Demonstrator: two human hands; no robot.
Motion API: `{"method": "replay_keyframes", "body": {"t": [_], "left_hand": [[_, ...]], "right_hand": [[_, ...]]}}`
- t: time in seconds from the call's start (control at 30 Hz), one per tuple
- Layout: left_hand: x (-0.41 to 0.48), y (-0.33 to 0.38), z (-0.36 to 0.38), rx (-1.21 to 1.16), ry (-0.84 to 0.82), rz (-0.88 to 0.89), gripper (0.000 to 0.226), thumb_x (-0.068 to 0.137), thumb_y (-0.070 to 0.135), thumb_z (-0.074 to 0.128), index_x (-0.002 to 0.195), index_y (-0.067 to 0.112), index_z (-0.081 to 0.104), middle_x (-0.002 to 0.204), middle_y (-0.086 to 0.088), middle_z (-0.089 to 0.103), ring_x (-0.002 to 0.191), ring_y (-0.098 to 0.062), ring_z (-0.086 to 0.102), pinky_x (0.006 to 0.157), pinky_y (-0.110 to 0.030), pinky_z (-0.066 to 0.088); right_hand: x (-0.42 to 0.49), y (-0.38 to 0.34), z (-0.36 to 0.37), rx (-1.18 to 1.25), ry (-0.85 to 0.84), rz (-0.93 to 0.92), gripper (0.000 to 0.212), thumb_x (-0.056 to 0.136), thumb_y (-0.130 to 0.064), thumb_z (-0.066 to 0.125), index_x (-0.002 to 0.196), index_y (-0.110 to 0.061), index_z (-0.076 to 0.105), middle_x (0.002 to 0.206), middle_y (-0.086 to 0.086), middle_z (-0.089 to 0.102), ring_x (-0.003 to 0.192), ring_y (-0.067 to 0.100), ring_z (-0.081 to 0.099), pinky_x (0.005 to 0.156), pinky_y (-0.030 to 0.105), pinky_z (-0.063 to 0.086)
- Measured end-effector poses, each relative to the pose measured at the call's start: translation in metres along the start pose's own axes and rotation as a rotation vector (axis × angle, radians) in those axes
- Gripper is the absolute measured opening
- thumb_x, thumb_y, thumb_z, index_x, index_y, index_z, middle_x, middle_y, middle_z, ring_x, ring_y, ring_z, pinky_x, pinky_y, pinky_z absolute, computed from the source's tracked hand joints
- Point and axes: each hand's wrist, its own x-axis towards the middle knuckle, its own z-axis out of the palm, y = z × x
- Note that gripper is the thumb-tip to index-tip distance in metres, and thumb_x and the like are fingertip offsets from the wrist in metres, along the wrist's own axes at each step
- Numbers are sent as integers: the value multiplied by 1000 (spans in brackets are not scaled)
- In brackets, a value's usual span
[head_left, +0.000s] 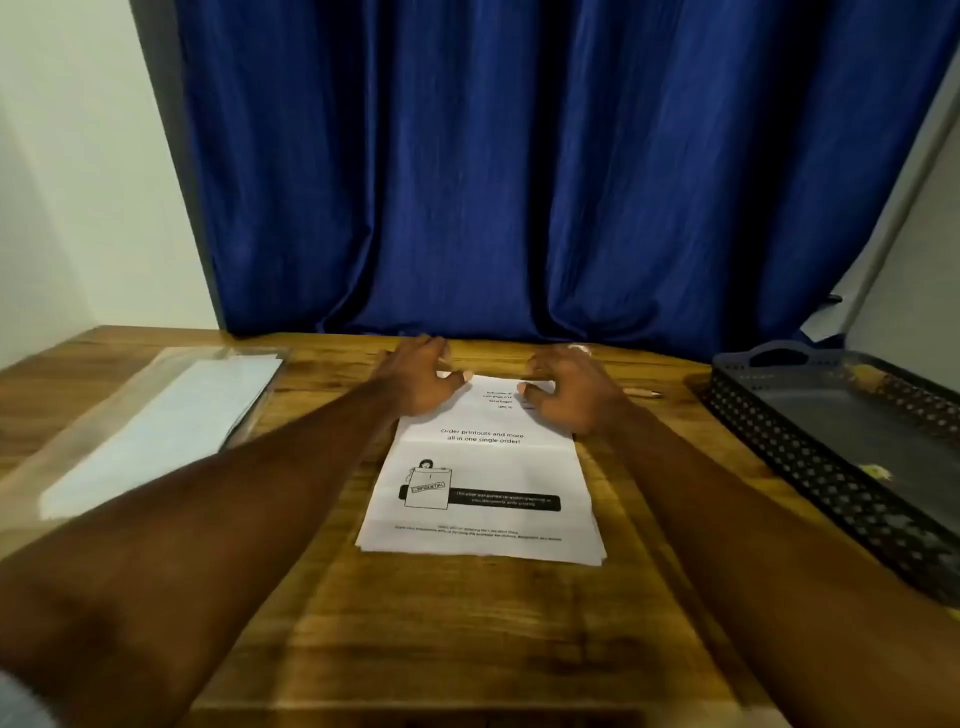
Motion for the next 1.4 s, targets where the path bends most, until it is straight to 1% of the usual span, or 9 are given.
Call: {"method": "replay_keyframes", "body": {"t": [0.1,0.2,0.3,0.53,0.63,0.83,1.0,1.23,1.4], "left_hand": [[-8,-6,8,-59,-8,-37,66,93,64,62,143,22,53,154,-3,49,142,-25,42,118,-48,34],[-19,-10,20,-112,-31,-69,72,92,66,63,148,24,49,157,-2,47,144,-26,41,118,-50,34],[-26,-14,29,-146,12,-67,69,92,64,63,149,26,49,156,1,47,144,-23,40,119,-50,31],[-26,-22,32,-207,7,-86,79,91,64,66,158,35,34,164,-1,37,150,-27,32,122,-50,28],[-24,-21,32,-160,-13,-70,76,92,67,60,157,36,34,162,-1,40,149,-29,34,122,-52,27],[-27,-22,29,-27,12,5,74,95,68,53,157,33,33,154,2,52,146,-25,40,122,-58,13],[-28,-24,26,24,19,17,72,95,69,52,156,33,36,147,3,59,142,-25,46,120,-60,11],[-32,-20,26,-13,123,65,60,96,52,64,150,34,45,148,4,57,141,-21,45,119,-54,13],[-31,-19,27,-88,165,97,59,92,39,70,146,31,49,140,8,58,137,-17,45,113,-45,18]], "right_hand": [[-10,-5,12,42,-39,18,48,97,-53,66,133,-22,67,141,-1,61,136,24,51,111,37,40],[-16,-9,24,-27,-93,64,52,100,-60,57,139,-26,63,147,-1,57,141,24,46,117,47,33],[-13,-7,24,-17,-88,87,53,100,-61,56,141,-27,62,150,-2,55,143,24,44,118,48,30],[-13,-6,28,-22,-47,67,53,100,-58,58,141,-25,61,147,0,58,139,24,47,115,43,36],[-14,-4,28,-31,-46,79,54,100,-59,57,142,-26,60,148,0,58,139,24,48,115,44,38],[-13,-2,28,-57,-96,102,57,102,-60,51,149,-28,54,156,-1,52,145,24,42,119,46,32],[-15,-8,25,-74,-103,102,54,104,-58,50,149,-29,52,154,2,55,143,26,44,117,46,31],[-14,-10,25,-46,-115,112,61,101,-58,54,154,-31,43,156,2,53,144,28,43,121,52,32],[-16,-7,24,-67,-30,57,73,97,-58,60,159,-26,36,160,4,42,148,31,36,118,53,33]]}}
